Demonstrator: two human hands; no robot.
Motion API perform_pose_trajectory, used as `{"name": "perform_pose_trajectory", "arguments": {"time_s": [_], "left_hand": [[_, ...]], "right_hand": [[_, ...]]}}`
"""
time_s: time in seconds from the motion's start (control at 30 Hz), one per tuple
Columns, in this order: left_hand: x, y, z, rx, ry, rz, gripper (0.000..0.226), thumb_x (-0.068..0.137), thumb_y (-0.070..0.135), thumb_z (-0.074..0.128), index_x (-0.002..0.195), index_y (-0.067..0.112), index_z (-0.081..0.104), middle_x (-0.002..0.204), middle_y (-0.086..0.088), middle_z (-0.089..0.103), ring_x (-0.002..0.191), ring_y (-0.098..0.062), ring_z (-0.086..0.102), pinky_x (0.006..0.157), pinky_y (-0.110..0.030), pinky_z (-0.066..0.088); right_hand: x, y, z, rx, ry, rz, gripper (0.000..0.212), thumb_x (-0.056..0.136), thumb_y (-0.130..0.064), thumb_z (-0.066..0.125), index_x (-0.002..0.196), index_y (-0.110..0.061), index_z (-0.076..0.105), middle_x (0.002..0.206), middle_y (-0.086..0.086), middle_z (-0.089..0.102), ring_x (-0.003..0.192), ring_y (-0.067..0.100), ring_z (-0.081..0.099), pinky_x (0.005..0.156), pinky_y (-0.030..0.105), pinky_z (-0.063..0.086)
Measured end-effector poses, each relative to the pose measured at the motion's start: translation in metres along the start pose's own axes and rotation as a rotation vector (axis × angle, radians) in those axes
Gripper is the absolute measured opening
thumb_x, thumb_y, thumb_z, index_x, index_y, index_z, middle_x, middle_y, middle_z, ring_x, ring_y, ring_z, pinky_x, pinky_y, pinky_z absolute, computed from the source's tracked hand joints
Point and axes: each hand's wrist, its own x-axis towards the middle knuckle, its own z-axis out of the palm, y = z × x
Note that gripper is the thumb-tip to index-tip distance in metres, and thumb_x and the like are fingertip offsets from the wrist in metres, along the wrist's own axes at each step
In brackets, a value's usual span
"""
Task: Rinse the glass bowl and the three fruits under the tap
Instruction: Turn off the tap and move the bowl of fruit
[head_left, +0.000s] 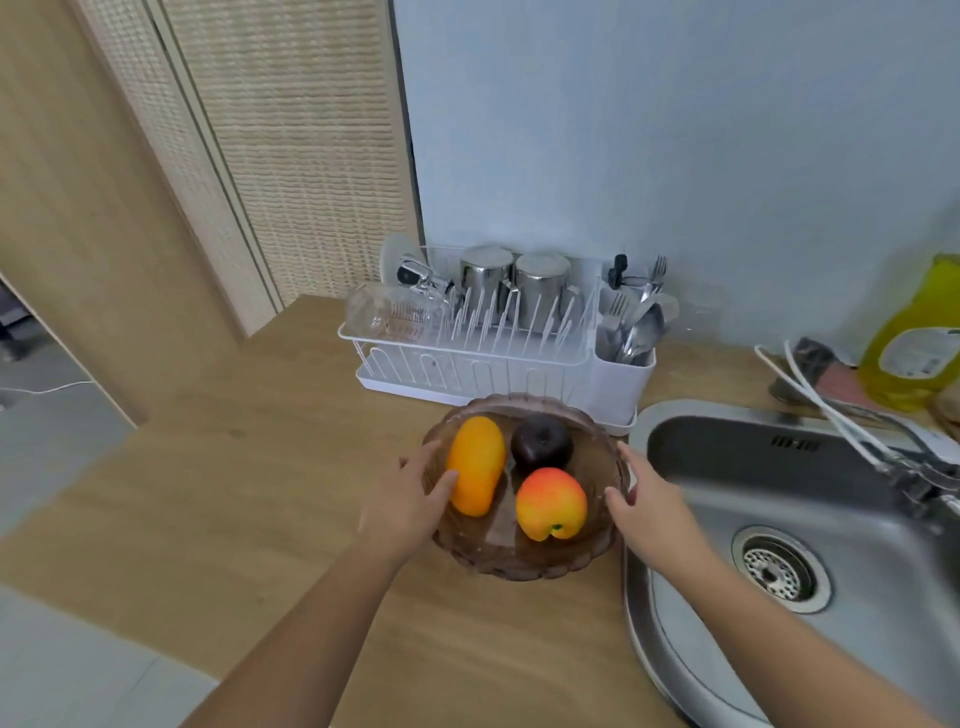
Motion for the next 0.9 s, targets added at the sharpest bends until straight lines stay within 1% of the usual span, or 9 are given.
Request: {"name": "perform_pose_trajectory", "arguments": {"time_s": [0.07,0.17,0.23,0.3,0.5,0.57,0.67,0.77,0.9], "left_hand": [[0.0,-0.001,0.001,-0.121,-0.037,0.001,0.057,0.095,0.045,0.05,0.147,0.026,0.036,0.143,-0.005,0.049,0.128,-0.024,0.048,0.104,-0.036,0.04],[-0.005,0.003,0.001,-0.215,-0.053,-0.014,0.06,0.095,0.042,0.052,0.148,0.022,0.034,0.147,-0.003,0.045,0.133,-0.022,0.043,0.107,-0.034,0.037],[-0.011,0.005,-0.001,-0.263,-0.039,-0.039,0.062,0.093,0.043,0.056,0.148,0.022,0.036,0.147,-0.003,0.045,0.133,-0.021,0.043,0.108,-0.035,0.038],[-0.021,0.006,-0.006,-0.259,-0.008,-0.047,0.064,0.091,0.046,0.058,0.147,0.022,0.038,0.147,-0.002,0.046,0.133,-0.02,0.044,0.107,-0.033,0.038],[-0.047,0.023,-0.036,-0.248,0.081,-0.019,0.062,0.091,0.046,0.057,0.146,0.024,0.039,0.139,-0.005,0.055,0.126,-0.022,0.05,0.098,-0.03,0.042],[-0.052,0.031,-0.049,-0.246,0.113,0.008,0.059,0.092,0.046,0.056,0.145,0.026,0.04,0.133,-0.005,0.059,0.121,-0.022,0.054,0.087,-0.023,0.042],[-0.047,0.039,-0.066,-0.232,0.149,0.034,0.058,0.092,0.046,0.055,0.145,0.027,0.04,0.135,0.0,0.058,0.118,-0.017,0.054,0.083,-0.019,0.036],[-0.034,0.05,-0.084,-0.231,0.173,0.064,0.06,0.092,0.047,0.054,0.146,0.028,0.038,0.128,-0.005,0.061,0.102,-0.014,0.055,0.077,-0.022,0.038],[-0.003,0.061,-0.103,-0.254,0.137,0.112,0.057,0.096,0.041,0.051,0.149,0.028,0.033,0.135,-0.011,0.056,0.122,-0.024,0.053,0.098,-0.035,0.043]], "right_hand": [[-0.001,-0.001,0.003,0.027,0.024,0.007,0.06,0.094,-0.021,0.052,0.148,-0.027,0.028,0.075,-0.007,0.053,0.078,0.018,0.053,0.056,0.019,0.036],[-0.004,-0.004,0.004,0.072,0.062,0.007,0.058,0.094,-0.016,0.051,0.148,-0.023,0.03,0.103,0.003,0.066,0.09,0.02,0.059,0.068,0.023,0.038],[-0.008,-0.006,0.003,0.085,0.059,-0.009,0.058,0.094,-0.015,0.05,0.148,-0.023,0.031,0.079,-0.006,0.061,0.071,0.009,0.055,0.057,0.011,0.035],[-0.013,-0.011,-0.002,0.087,0.057,-0.033,0.057,0.094,-0.013,0.049,0.147,-0.022,0.033,0.057,-0.011,0.044,0.052,0.005,0.043,0.046,0.009,0.035],[-0.027,-0.028,-0.02,0.11,0.11,-0.16,0.056,0.092,-0.008,0.049,0.143,-0.026,0.039,0.048,-0.005,0.036,0.044,0.008,0.033,0.044,0.014,0.031],[-0.028,-0.036,-0.027,0.115,0.119,-0.177,0.056,0.092,-0.01,0.049,0.145,-0.024,0.036,0.048,-0.006,0.037,0.045,0.008,0.035,0.044,0.014,0.032],[-0.026,-0.052,-0.039,0.142,0.128,-0.208,0.056,0.092,-0.012,0.049,0.145,-0.026,0.036,0.048,-0.005,0.039,0.046,0.008,0.037,0.045,0.014,0.033],[-0.017,-0.069,-0.05,0.156,0.131,-0.258,0.054,0.091,-0.013,0.05,0.142,-0.029,0.041,0.065,0.014,0.06,0.059,0.02,0.053,0.055,0.028,0.044],[0.012,-0.084,-0.054,0.189,0.177,-0.227,0.054,0.092,-0.014,0.049,0.144,-0.023,0.039,0.077,0.012,0.068,0.059,0.017,0.052,0.055,0.028,0.043]]}}
